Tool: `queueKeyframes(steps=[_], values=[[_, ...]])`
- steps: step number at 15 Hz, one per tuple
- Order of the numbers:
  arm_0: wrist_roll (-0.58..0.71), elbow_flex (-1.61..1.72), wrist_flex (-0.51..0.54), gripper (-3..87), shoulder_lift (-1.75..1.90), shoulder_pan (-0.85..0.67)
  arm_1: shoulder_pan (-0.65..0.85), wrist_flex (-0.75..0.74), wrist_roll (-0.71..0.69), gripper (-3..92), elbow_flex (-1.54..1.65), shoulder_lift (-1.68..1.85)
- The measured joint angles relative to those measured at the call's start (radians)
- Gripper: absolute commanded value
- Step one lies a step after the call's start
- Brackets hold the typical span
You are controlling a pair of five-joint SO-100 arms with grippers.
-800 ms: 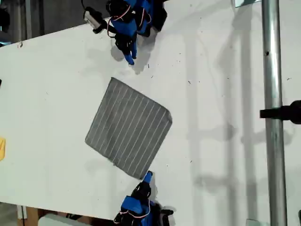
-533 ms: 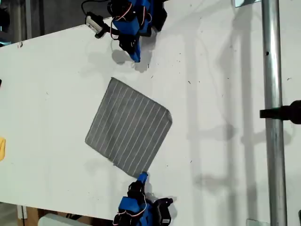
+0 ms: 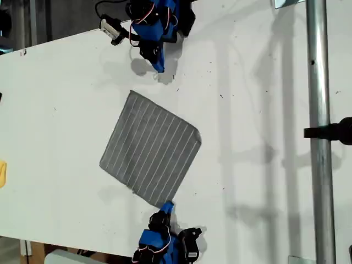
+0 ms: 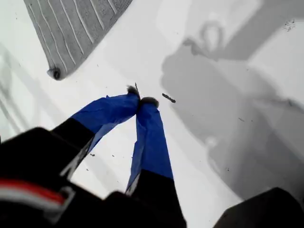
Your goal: Grasp corners of a towel and fold twice.
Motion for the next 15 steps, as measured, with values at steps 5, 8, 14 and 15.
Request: queueKeyframes(steps=[5,8,14,15], values=[[-0.035,-0.066,0.017,-2.7,-0.002,-0.014,-0.084,-0.002,-0.002,-0.3,-0.063,-0.025],[-0.038,-0.276,0.106,-2.7,-0.117,-0.029,-0.109,-0.038,-0.020,-0.3,-0.216,-0.244],[0.117,-0.988,0.295,-2.7,-0.732,-0.095,-0.207,-0.156,-0.112,-0.3,-0.770,-0.927],[0.150,-1.095,0.325,-2.7,-0.827,-0.106,-0.222,-0.146,-0.137,-0.3,-0.897,-1.049]])
